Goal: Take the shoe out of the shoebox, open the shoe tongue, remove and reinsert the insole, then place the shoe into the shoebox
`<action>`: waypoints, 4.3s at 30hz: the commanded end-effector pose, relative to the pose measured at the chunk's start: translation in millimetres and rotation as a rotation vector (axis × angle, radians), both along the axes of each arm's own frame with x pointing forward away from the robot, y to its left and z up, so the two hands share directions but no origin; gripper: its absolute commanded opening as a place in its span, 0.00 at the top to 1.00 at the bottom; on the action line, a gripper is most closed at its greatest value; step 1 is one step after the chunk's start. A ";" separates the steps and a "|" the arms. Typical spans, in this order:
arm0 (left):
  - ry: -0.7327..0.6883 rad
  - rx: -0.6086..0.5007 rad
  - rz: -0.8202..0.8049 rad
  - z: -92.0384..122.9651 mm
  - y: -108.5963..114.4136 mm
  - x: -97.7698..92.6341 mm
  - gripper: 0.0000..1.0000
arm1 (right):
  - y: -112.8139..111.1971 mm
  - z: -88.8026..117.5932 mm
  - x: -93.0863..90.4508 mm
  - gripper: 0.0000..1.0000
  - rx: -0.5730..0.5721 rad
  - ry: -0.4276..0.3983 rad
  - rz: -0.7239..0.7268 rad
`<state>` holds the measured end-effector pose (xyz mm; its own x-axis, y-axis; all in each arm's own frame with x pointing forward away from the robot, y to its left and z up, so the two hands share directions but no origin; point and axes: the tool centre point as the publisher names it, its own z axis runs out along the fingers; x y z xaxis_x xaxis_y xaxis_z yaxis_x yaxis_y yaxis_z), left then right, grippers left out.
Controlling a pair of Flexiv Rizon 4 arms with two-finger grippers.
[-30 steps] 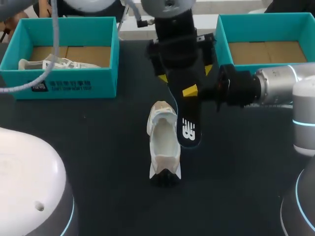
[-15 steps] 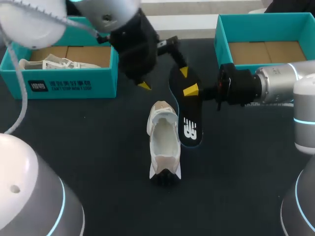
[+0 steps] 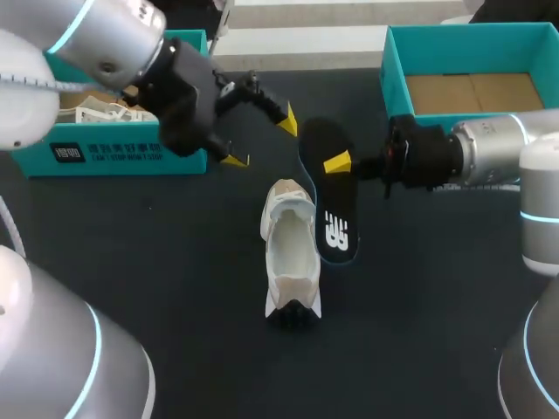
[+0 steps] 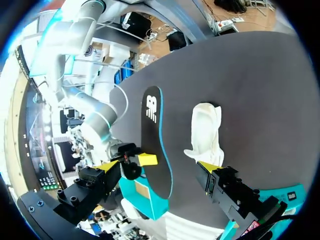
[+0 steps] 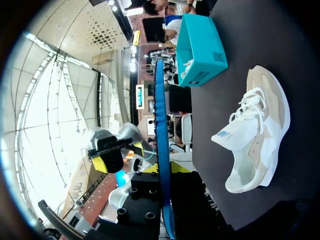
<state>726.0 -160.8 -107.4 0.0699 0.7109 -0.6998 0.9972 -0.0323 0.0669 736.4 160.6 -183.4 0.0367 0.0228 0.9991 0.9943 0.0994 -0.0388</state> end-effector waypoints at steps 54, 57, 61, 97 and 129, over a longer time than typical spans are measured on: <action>0.056 -0.700 0.207 -81.1 -45.9 57.3 0.44 | 27.9 -0.5 -10.3 1.00 0.047 -0.004 -0.047; 0.055 -0.718 0.209 -85.3 -52.7 61.2 0.56 | 29.2 0.7 -10.5 1.00 0.045 -0.005 -0.049; 0.057 -0.730 0.203 -87.8 -61.2 61.4 0.60 | 31.1 1.2 -9.7 1.00 0.046 -0.005 -0.050; 0.093 -0.747 0.195 -92.9 -67.2 51.7 1.00 | 28.5 -2.4 -10.8 0.62 0.050 -0.005 -0.053; 0.294 -0.752 0.103 -64.0 -6.6 -7.2 1.00 | -53.5 -1.8 -17.7 0.00 -0.083 -0.001 -0.039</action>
